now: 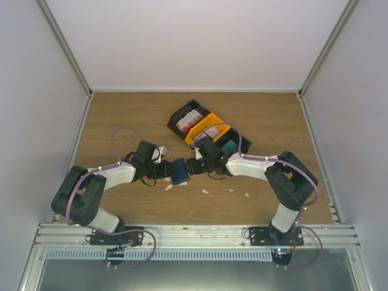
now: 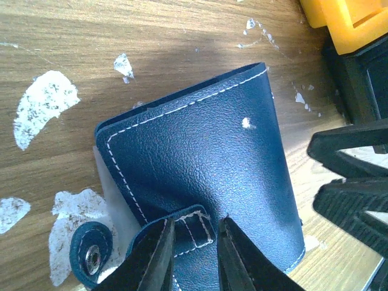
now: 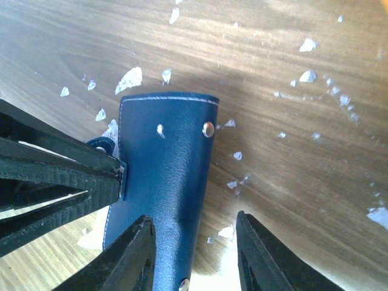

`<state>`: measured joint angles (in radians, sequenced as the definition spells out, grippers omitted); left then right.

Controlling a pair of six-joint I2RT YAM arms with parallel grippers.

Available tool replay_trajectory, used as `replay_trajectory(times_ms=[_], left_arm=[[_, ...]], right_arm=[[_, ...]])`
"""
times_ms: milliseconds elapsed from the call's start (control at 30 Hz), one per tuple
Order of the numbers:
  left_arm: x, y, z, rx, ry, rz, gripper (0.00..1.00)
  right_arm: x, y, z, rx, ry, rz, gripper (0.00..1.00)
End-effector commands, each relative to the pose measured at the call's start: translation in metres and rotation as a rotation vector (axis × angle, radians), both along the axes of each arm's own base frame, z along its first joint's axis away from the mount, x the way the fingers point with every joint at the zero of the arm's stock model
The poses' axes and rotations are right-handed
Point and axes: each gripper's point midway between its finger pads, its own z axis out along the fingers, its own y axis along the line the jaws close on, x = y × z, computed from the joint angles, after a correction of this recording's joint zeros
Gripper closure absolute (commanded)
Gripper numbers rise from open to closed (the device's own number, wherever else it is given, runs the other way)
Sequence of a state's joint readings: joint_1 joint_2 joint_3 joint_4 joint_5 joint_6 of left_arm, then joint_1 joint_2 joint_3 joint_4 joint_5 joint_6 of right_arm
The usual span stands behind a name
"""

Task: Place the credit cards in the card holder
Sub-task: Turn over the card holder at the center of the board.

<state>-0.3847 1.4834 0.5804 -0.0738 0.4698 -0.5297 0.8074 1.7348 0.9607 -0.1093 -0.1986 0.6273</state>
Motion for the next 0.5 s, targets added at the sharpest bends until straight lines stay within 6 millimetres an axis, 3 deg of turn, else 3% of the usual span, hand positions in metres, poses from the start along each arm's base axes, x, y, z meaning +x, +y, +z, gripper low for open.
replay_trajectory(times_ms=[0,300,467], left_arm=[[-0.018,0.025,-0.038,0.142,0.082,0.036,0.77],[-0.023,0.028,-0.044,0.152,0.095,0.043,0.78],[-0.020,0.025,-0.039,0.127,0.062,0.044,0.79]], right_arm=[[-0.012,0.005,-0.019,0.049,0.092,0.036,0.59],[-0.025,0.032,-0.022,0.212,0.162,0.128,0.55],[-0.020,0.042,-0.023,0.277,0.153,0.129,0.65]])
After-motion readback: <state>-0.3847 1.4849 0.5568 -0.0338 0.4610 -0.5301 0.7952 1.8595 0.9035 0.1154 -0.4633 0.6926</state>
